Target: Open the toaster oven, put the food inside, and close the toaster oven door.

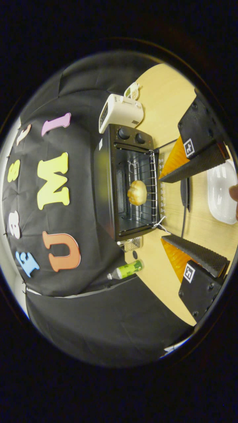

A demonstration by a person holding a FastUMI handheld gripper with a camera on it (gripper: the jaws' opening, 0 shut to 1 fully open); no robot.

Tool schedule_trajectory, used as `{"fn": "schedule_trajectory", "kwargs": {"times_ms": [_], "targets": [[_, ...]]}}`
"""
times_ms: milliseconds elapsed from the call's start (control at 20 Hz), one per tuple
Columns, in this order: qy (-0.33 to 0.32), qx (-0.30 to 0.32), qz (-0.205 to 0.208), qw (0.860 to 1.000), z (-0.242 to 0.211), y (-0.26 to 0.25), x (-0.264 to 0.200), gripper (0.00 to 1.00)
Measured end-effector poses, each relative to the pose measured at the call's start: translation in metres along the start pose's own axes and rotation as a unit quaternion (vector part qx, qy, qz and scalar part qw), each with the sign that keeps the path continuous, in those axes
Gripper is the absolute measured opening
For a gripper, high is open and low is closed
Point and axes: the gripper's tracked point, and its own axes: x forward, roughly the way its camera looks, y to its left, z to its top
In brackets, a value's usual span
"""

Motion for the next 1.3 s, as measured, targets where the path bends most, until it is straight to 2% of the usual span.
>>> {"fn": "schedule_trajectory", "kwargs": {"times_ms": [250, 450, 750, 1300], "targets": [[0.071, -0.030, -0.007, 0.997, -0.057, -0.018, 0.001, 1.00], [0.108, -0.027, -0.004, 0.994, -0.091, -0.025, 0.003, 1.00], [0.119, -0.011, -0.016, 0.993, -0.099, -0.035, 0.025, 1.00], [0.136, -0.020, -0.044, 0.989, -0.109, -0.046, 0.055, 1.00]]}}
